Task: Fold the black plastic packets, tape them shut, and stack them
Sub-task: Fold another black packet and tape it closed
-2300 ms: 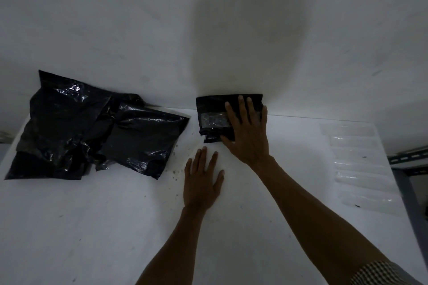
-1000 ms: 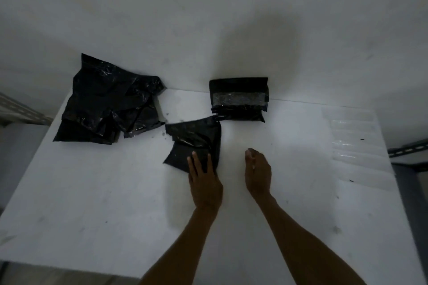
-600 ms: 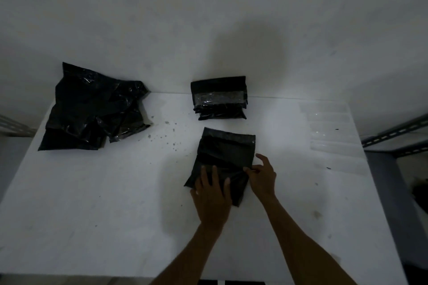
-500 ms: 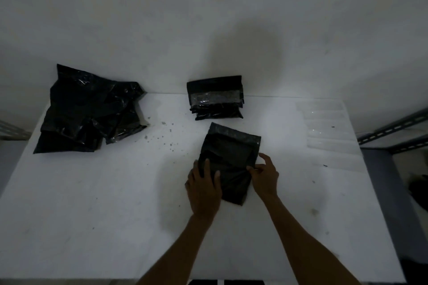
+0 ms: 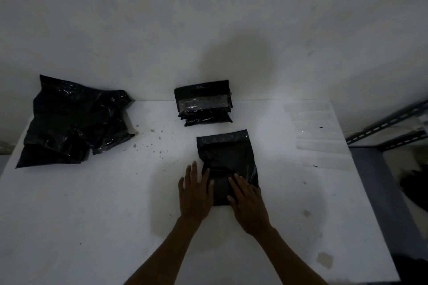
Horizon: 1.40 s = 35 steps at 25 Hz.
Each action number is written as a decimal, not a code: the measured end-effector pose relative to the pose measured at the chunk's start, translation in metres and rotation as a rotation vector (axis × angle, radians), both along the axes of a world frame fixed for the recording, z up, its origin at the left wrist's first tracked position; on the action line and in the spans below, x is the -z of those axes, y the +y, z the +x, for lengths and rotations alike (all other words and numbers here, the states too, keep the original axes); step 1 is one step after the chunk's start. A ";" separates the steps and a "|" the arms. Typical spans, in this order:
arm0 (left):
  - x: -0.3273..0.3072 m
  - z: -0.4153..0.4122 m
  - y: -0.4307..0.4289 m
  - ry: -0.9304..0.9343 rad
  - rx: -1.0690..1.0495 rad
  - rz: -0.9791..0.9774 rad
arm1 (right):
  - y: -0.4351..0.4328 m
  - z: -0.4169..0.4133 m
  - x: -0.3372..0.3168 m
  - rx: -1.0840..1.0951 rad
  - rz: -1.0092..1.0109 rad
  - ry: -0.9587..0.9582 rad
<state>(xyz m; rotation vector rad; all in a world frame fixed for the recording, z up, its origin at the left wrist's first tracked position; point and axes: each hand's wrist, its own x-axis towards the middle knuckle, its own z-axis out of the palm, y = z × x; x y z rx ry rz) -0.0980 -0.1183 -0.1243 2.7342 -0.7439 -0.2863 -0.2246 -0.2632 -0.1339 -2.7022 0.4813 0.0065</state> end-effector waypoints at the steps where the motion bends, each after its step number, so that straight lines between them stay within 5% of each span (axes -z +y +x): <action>1: 0.000 0.005 -0.001 0.003 0.020 0.003 | 0.001 0.004 -0.004 0.005 -0.021 0.002; 4: 0.005 0.021 -0.008 0.003 0.147 0.091 | -0.007 0.025 -0.008 -0.031 -0.052 0.026; 8: 0.014 0.036 0.000 0.060 0.062 0.216 | -0.041 0.031 0.003 0.019 -0.072 0.144; 12: 0.007 0.051 -0.001 0.020 0.101 0.159 | -0.059 0.039 0.003 0.074 -0.124 0.154; 17: 0.007 0.071 -0.019 0.058 0.241 0.239 | -0.047 0.060 0.003 -0.120 -0.125 0.129; 24: 0.013 0.065 -0.009 -0.004 0.326 0.180 | -0.015 0.031 0.008 0.041 -0.070 0.133; 35: 0.013 0.103 -0.021 -0.074 0.321 0.226 | -0.104 0.074 0.006 0.022 -0.219 0.169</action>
